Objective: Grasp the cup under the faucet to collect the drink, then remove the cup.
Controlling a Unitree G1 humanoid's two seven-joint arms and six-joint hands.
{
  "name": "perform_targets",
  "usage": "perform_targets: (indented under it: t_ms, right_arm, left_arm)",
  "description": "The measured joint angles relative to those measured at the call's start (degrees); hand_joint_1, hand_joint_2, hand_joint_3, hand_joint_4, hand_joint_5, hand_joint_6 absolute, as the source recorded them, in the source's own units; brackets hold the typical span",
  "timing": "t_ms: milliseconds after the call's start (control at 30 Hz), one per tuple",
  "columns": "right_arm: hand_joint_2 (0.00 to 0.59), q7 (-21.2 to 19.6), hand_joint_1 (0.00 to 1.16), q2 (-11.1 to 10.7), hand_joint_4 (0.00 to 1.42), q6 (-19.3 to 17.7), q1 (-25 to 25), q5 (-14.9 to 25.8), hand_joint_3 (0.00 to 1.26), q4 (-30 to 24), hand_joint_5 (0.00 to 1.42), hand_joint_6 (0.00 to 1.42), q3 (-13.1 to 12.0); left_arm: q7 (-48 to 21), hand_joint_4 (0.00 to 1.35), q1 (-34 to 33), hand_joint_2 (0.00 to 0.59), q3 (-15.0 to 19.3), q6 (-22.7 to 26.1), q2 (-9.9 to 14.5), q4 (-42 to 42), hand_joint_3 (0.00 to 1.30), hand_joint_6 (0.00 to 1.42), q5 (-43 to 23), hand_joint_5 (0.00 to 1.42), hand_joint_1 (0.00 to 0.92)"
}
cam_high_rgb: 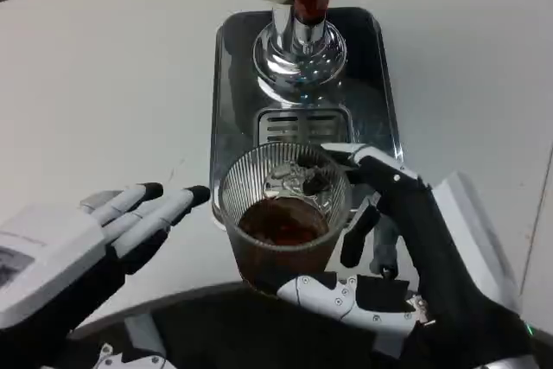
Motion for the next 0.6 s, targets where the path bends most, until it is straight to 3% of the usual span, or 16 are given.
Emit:
perform_targets:
  t_ms: [600]
  right_arm:
    - [0.161,0.6,0.97,0.7,0.88,0.0,-0.5,0.0,0.80,0.0,1.04,1.32,1.1]
  left_arm:
    - [-1.0,0.00,-0.3,0.108,1.2,-0.1,0.2,0.5,0.00,0.04,-0.5,0.00,0.000]
